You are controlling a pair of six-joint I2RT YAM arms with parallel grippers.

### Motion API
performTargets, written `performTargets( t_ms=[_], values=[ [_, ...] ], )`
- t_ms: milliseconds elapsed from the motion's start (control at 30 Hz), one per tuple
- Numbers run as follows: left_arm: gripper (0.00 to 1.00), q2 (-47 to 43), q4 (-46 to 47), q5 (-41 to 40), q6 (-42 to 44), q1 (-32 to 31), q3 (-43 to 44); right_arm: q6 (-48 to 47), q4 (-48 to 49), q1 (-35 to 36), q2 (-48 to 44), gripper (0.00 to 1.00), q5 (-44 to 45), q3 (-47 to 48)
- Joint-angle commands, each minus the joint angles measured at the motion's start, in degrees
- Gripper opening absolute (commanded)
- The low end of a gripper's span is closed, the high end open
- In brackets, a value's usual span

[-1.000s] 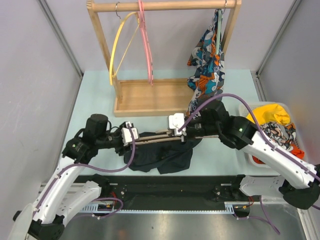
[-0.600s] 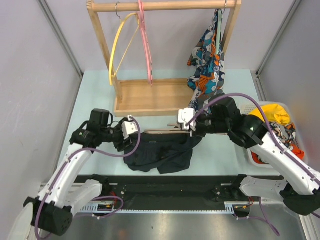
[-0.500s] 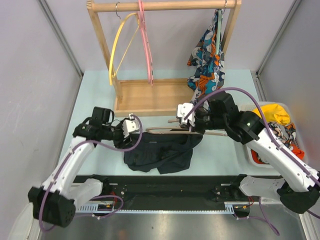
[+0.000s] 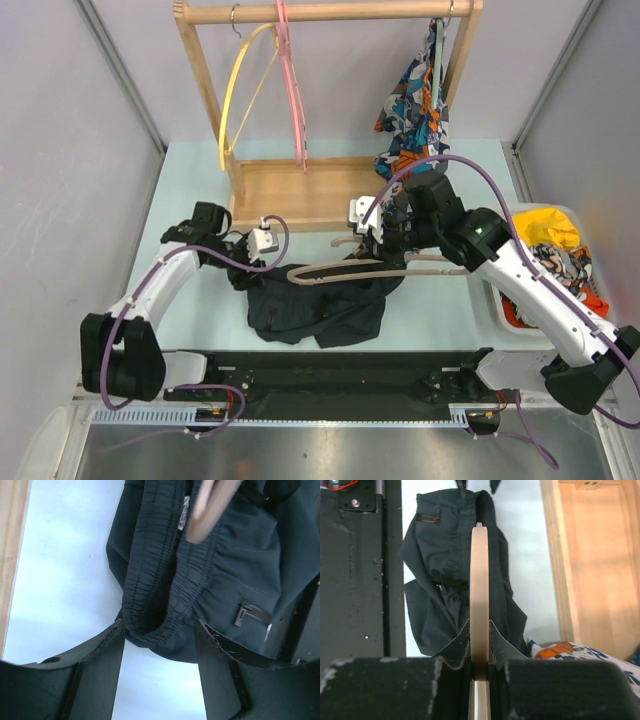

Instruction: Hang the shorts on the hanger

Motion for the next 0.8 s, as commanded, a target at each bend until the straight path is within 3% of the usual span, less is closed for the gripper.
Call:
performTargets(
  t_ms=[0,100,233,333,433,767],
  values=[
    [0.61,2.3,3.1,0.8,3.5,0.3,-0.7,0.0,1.3,-0.2,1.1,0.0,-3.4,2.5],
    [0.53,2.6,3.3,0.4,5.5,-0.1,-1.5,0.0,1.8,-0.3,0.9,0.0,-3.8,2.6],
    [0.19,0.7,2.2,1.0,9.2,-0.3,-2.4,0.0,2.7,-0.5,0.7,0.0,-3.8,2.6],
    [0.08,-3.5,-0.1,1.1,11.7,-1.4,-3.5,-0.3,3.6,-1.0,0.4,0.0,-3.9,2.6],
    [0.0,-8.7,-1.4,0.2,14.0,-3.0,-4.9,-1.4,3.7,-1.3,0.4,0.0,-4.5,2.6],
    [0.0,-20.9,-3.8,-2.8,19.9,-7.5,-7.4,-5.7,1.8,0.1,0.7,0.0,-6.5,2.7]
  ],
)
